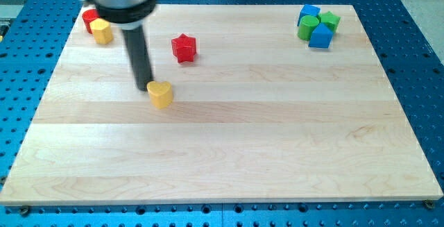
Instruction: Place the heart diagonally to the red star
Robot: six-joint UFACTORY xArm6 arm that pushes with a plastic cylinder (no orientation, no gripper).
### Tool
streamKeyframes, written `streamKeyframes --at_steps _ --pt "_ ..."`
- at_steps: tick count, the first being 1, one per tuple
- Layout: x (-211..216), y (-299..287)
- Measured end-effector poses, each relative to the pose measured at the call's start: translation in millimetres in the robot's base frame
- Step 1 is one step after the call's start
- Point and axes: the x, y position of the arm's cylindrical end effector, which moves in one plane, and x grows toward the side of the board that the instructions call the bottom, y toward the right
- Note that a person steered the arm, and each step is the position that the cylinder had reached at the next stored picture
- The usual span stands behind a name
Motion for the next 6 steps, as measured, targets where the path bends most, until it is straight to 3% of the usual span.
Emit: streamKeyframes --at_steps 1,2,5,6 --pt "0.5 93.5" --pt "36.7 119.4" --pt "29.2 -13.9" --pt "29.9 4.6"
